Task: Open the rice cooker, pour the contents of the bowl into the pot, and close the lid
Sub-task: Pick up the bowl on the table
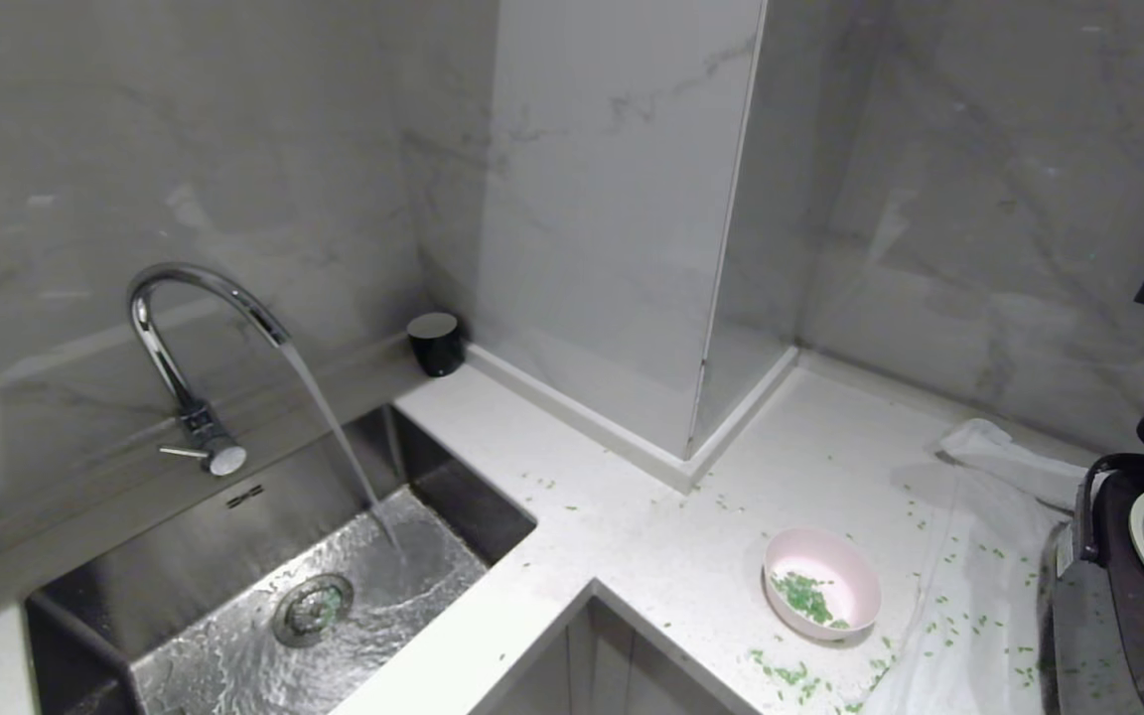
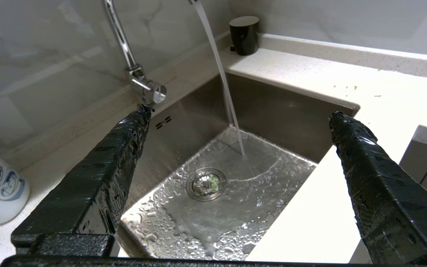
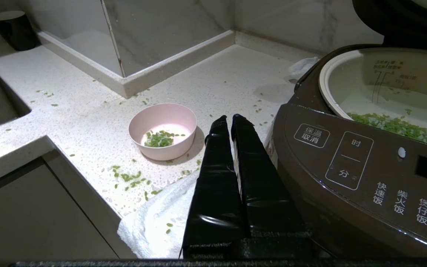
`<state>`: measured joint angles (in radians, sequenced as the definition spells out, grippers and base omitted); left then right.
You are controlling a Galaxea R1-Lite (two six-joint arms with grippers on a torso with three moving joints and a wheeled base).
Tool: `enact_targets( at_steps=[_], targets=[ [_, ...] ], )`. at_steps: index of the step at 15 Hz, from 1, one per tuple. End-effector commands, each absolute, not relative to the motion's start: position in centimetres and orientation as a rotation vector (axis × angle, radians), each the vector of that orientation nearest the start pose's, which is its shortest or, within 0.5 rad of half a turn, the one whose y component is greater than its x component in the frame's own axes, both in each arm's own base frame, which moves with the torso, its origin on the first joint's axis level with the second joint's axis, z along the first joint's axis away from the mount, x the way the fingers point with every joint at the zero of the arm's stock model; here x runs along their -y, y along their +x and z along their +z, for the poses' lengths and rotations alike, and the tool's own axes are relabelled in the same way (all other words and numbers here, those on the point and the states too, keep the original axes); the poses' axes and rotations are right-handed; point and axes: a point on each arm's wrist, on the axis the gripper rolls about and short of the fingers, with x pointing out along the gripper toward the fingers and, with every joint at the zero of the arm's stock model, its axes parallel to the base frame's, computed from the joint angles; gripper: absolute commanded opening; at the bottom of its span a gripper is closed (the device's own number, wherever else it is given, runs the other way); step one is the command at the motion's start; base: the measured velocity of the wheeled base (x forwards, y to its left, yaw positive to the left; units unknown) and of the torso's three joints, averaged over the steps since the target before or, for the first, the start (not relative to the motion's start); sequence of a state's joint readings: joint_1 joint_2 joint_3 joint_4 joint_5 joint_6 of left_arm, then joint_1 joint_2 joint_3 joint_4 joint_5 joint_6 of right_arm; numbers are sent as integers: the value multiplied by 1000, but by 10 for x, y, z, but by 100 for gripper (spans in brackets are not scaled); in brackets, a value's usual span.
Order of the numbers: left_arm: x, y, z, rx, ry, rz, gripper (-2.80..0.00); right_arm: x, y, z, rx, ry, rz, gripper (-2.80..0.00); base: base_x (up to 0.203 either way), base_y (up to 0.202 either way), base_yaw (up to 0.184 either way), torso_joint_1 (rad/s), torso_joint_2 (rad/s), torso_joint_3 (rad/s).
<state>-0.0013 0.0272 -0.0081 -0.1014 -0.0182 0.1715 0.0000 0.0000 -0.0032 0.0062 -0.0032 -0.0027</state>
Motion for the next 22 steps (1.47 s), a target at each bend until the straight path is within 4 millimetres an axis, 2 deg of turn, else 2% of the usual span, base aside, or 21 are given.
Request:
enact_targets(
  at_steps=[1,6,8,11,17,20,22],
  targets=[
    [0,-22,81,87,144,-12,0,0,-23,76,-2,-13,-3,-280,0,0,0,0,0,0],
    [0,-28,76,-95,98,-16,0,0,-24,77,4,-29,-6,-280,0,0,0,0,0,0],
    [0,-28,75,-94,82,-8,0,0,-26,85,30,-26,-2,-280,0,0,0,0,0,0],
    [0,-28,76,-82,103,-18,0,0,-23,76,0,4,-3,-280,0,0,0,0,0,0],
    [0,-28,75,-82,97,-9,0,0,-23,76,-15,4,-5,-280,0,0,0,0,0,0],
    [0,-27,76,-80,17,12,0,0,-21,76,-79,6,-7,-280,0,0,0,0,0,0],
    [0,-27,76,-74,14,19,0,0,-24,91,-56,19,-9,-280,0,0,0,0,0,0]
  ],
)
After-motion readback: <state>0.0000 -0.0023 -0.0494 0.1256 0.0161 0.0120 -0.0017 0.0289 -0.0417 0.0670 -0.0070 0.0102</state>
